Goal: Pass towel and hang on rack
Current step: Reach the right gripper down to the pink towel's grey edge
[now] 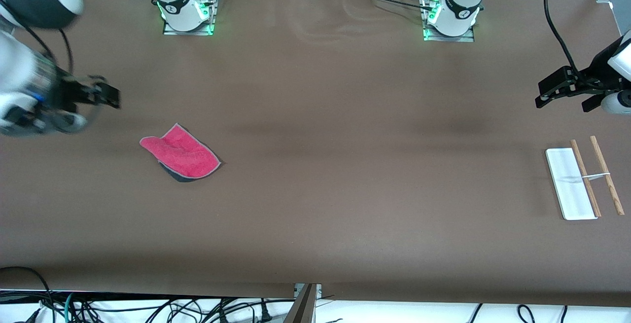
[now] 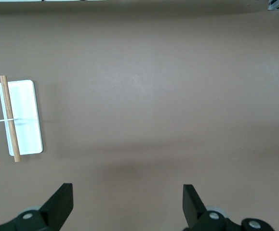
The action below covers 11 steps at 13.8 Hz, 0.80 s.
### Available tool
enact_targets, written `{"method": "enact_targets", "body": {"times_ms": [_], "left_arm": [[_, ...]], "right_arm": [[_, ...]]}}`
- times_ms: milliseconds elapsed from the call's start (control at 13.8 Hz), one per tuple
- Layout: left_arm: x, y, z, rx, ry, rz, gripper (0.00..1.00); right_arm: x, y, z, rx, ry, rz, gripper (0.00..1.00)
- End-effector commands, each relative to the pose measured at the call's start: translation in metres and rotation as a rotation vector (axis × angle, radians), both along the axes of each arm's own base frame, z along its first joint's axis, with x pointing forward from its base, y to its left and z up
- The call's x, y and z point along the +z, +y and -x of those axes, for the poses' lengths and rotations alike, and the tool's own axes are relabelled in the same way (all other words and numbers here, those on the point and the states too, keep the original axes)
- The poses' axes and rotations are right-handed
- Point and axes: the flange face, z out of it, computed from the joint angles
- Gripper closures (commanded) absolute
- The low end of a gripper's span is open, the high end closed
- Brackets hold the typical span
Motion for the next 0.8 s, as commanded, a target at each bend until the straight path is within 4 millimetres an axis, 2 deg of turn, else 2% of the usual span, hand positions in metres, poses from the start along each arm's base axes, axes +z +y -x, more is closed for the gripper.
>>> {"method": "enact_targets", "body": {"times_ms": [0, 218, 509, 655, 727], "left_arm": [[0.005, 0.003, -0.004, 0.001, -0.007, -0.009, 0.00], [0.005, 0.003, -0.003, 0.003, -0.006, -0.009, 0.00], [0.005, 0.003, -0.003, 0.001, -0.006, -0.011, 0.00], [0.005, 0.002, -0.003, 0.000, -0.006, -0.009, 0.00], [0.005, 0.001, -0.003, 0.000, -0.006, -0.007, 0.00]], "right_arm": [[-0.043, 0.023, -0.025, 0.034, -0.011, 0.014, 0.00], [-0.081, 0.035, -0.042, 0.069, -0.032, 0.032, 0.00], [-0.161, 0.033, -0.070, 0.243, -0.066, 0.042, 0.00], [-0.200, 0.030, -0.067, 0.326, -0.087, 0.031, 0.00], [-0.217, 0.018, -0.064, 0.359, -0.112, 0.020, 0.00]]}}
